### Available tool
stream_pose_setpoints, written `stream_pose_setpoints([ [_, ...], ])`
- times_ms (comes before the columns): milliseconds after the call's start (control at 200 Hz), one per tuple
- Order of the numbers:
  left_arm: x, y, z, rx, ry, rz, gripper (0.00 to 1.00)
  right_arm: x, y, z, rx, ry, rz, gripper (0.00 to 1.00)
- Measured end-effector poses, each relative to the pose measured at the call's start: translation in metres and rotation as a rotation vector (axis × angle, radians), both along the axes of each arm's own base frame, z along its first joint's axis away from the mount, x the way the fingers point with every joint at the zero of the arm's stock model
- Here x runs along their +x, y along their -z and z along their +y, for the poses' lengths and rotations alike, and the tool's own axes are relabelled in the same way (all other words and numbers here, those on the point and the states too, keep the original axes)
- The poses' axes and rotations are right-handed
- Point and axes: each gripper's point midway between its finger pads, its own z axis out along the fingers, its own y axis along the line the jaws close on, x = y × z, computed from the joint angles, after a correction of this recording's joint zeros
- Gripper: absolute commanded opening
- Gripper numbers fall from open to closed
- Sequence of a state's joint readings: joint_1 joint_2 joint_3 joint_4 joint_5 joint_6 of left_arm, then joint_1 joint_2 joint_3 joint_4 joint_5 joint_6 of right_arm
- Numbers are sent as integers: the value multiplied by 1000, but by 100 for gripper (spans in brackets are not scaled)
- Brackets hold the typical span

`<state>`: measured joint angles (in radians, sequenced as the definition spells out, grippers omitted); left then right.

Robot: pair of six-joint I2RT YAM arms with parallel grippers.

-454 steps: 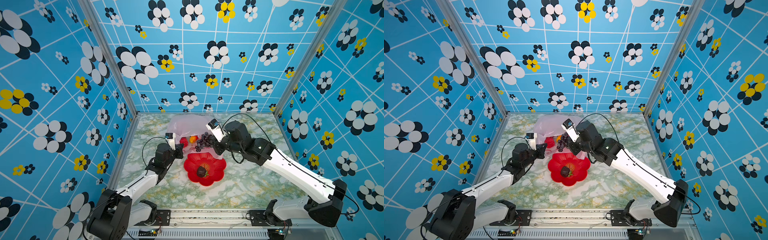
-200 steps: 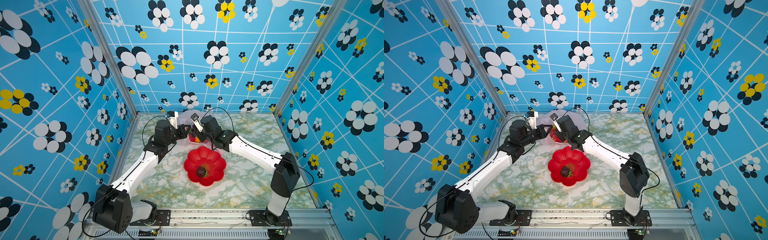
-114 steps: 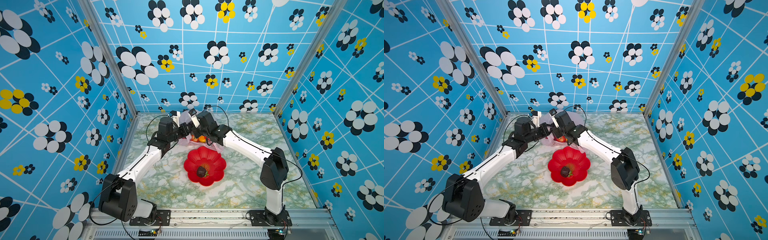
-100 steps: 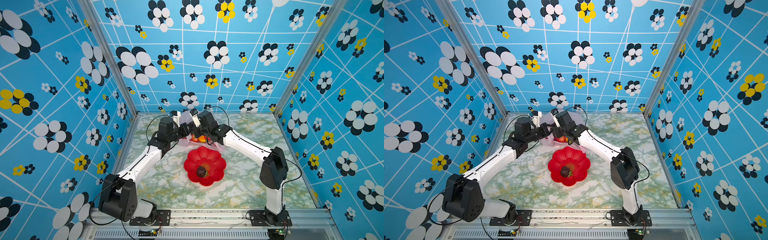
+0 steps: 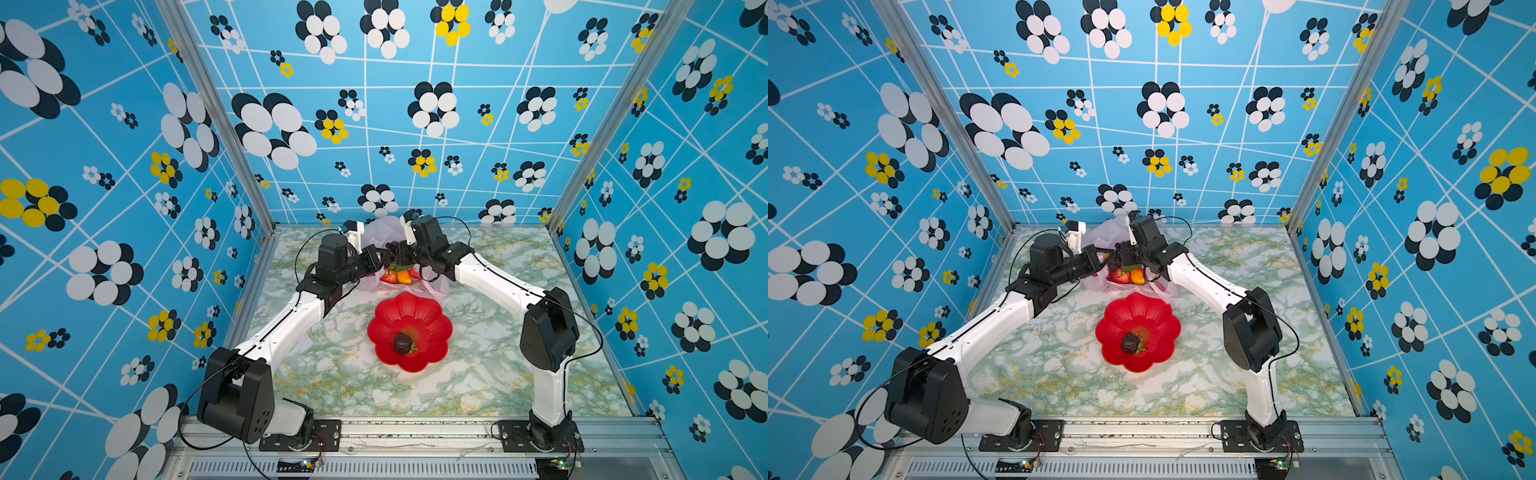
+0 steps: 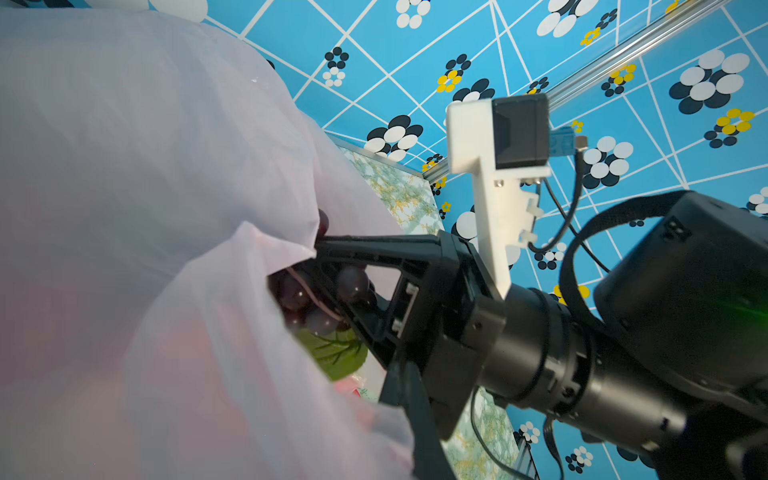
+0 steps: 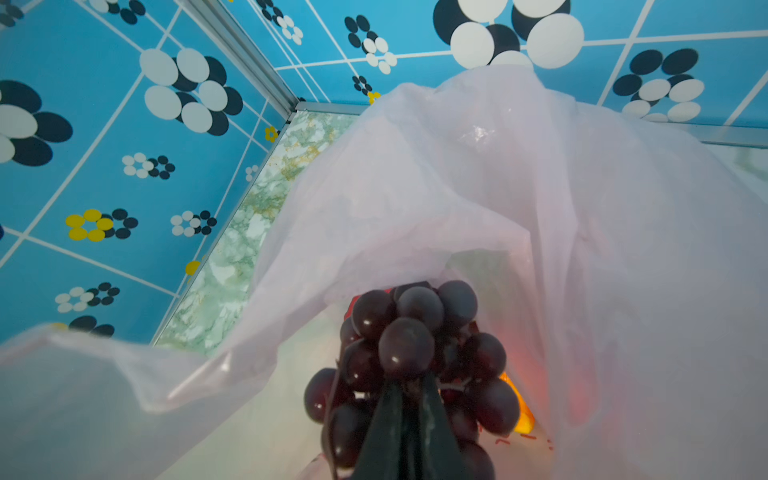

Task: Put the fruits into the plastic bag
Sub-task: 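Lower the dark grapes into the pink bag and open the right gripper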

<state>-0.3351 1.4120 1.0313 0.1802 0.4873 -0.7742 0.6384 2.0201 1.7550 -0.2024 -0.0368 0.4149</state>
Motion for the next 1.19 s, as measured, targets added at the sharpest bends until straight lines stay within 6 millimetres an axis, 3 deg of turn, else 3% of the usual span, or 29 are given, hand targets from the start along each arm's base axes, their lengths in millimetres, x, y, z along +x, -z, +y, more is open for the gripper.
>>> stream_pose_setpoints([
  [110,0,1,0,1,0,2,0,23,4,1,52,41,-3,4],
  [250,0,1,0,3,1,-1,0,51,5,20,104,53,-20,4],
  [445,0,2,0,4,1,1,0,65,26,31,103,58,-3,9],
  [495,0,3,0,5,1,1,0,65,32,31,95,59,8,20],
  [570,-1,5,0,7,2,1,0,65,39,31,92,63,22,45],
  [665,-2,7,0,8,4,6,0,64,45,29,85,58,33,84],
  [680,-2,8,0,8,5,7,0,63,46,29,84,55,35,96],
  [695,-2,8,0,8,5,8,0,63,48,29,82,55,37,99],
  [885,-2,9,1,8,6,9,0,58,62,14,38,55,64,99],
  [960,-2,9,1,8,6,11,0,56,58,4,27,62,67,99],
  [1060,-1,11,3,9,1,14,0,52,38,-11,30,69,46,99],
  [1195,-2,12,6,10,-3,16,0,43,-7,-26,63,62,-11,100],
])
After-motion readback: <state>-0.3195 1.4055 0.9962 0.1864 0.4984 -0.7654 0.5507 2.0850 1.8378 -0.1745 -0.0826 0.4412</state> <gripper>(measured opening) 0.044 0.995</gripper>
